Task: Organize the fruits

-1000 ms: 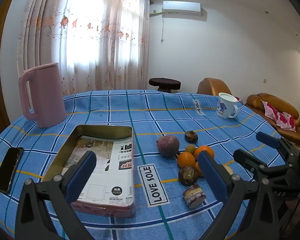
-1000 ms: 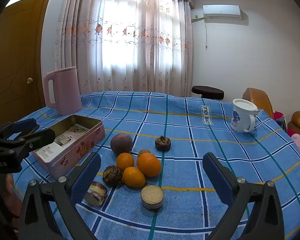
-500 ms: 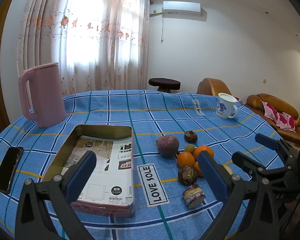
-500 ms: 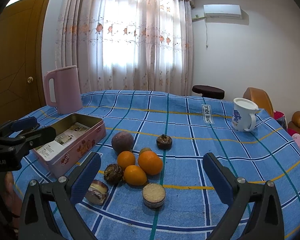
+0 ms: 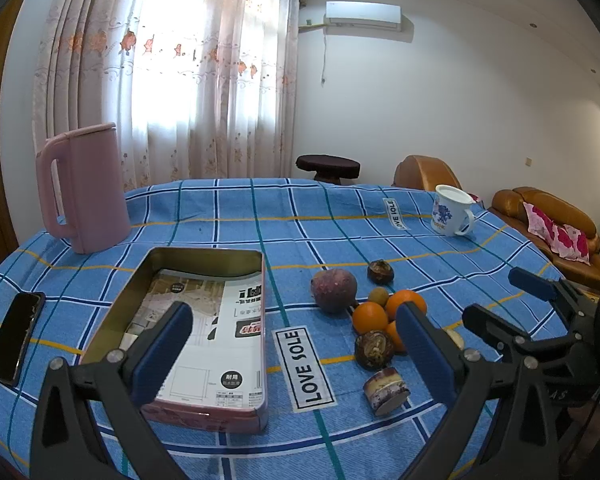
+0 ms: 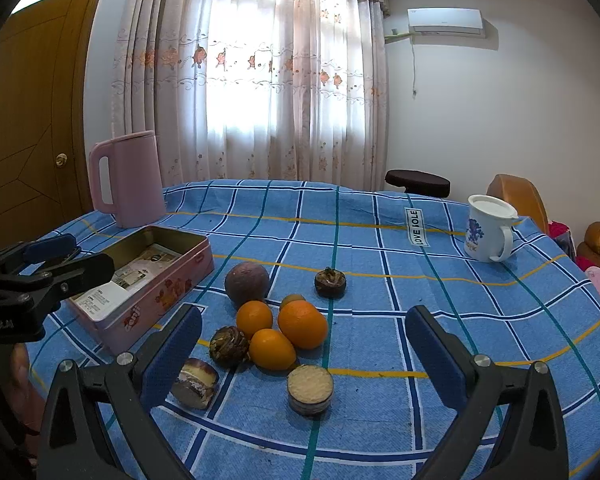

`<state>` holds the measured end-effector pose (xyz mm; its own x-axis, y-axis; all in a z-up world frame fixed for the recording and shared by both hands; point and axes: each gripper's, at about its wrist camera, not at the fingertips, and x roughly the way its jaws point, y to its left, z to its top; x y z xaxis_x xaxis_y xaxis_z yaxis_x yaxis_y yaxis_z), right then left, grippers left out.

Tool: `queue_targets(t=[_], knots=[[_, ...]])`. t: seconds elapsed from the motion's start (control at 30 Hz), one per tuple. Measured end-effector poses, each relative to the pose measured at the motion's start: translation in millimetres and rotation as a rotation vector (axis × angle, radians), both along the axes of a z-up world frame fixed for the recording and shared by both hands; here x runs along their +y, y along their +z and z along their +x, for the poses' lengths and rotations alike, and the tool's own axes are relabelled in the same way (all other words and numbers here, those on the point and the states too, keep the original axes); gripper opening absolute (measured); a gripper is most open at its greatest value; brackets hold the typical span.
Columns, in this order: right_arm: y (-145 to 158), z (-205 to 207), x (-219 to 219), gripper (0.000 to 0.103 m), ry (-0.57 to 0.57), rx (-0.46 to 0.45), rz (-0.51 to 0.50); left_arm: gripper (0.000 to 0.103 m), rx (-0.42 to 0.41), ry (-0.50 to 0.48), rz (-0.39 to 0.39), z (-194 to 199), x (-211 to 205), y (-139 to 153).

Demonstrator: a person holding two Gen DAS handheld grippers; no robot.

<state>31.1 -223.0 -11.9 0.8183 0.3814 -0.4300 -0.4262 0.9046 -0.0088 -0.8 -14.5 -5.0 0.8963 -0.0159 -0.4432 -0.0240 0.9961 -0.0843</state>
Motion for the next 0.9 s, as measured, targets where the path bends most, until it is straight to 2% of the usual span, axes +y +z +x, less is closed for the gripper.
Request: queue_targets(t=[0.57, 0.9], knots=[[-0.4, -0.8, 1.3, 0.102, 0.000, 0.001, -0.002, 0.103, 0.004, -0.001, 0.001, -0.1, -0.4, -0.8], [-16.4, 4.0, -13.4, 0.102, -0.024, 0.041, 0.012, 0.103, 0.043, -0.050, 0.013, 3.6, -18.8, -21.7]])
